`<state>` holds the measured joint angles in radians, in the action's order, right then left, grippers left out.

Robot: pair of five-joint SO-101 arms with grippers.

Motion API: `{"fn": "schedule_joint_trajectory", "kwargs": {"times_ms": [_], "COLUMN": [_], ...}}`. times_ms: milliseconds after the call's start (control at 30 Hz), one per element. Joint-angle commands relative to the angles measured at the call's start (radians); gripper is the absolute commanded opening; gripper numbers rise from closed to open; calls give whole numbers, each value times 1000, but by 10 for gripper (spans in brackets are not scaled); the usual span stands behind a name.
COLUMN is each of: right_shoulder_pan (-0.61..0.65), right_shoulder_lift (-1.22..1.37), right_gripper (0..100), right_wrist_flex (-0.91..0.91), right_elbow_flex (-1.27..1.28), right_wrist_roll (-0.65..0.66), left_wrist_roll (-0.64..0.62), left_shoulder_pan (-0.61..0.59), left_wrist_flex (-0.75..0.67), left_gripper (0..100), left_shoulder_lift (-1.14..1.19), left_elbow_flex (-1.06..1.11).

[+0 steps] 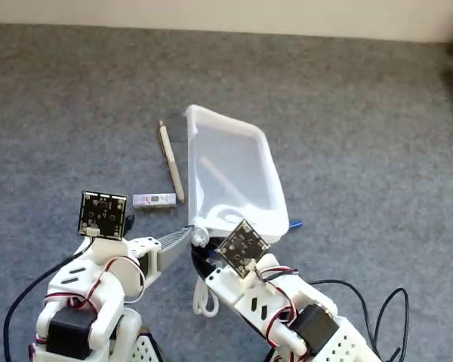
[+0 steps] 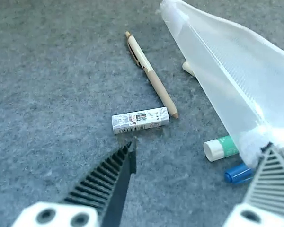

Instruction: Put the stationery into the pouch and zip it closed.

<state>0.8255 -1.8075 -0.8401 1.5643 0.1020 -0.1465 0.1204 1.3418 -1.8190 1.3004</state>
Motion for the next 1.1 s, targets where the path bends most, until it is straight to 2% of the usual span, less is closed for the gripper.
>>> {"fn": "schedule_joint_trajectory", "kwargs": {"times_ms": [0,267,400,633,867,1067], "right_shoulder_pan": [-38,-35,-31,-31,-31,-31], "right_shoulder_lift": [-24,-24,-25,-25,-24,-24], "right_gripper": [5,5,5,5,5,5], "right_wrist_flex": [47,31,-31,-41,-42,-42], "right_elbow_flex": [-10,-13,-16,-18,-18,-16], "right_wrist_roll": [11,11,11,11,11,11], "left_wrist_roll": [6,6,6,6,5,5], "left_shoulder_pan": [25,33,30,21,-120,-137], "left_wrist_flex": [12,3,-87,-224,-229,-224], "left_gripper": [377,379,379,379,379,378], "left_shoulder_lift": [-5,-4,-4,-4,-4,-4], "left_elbow_flex": [-58,-24,61,162,160,160]}}
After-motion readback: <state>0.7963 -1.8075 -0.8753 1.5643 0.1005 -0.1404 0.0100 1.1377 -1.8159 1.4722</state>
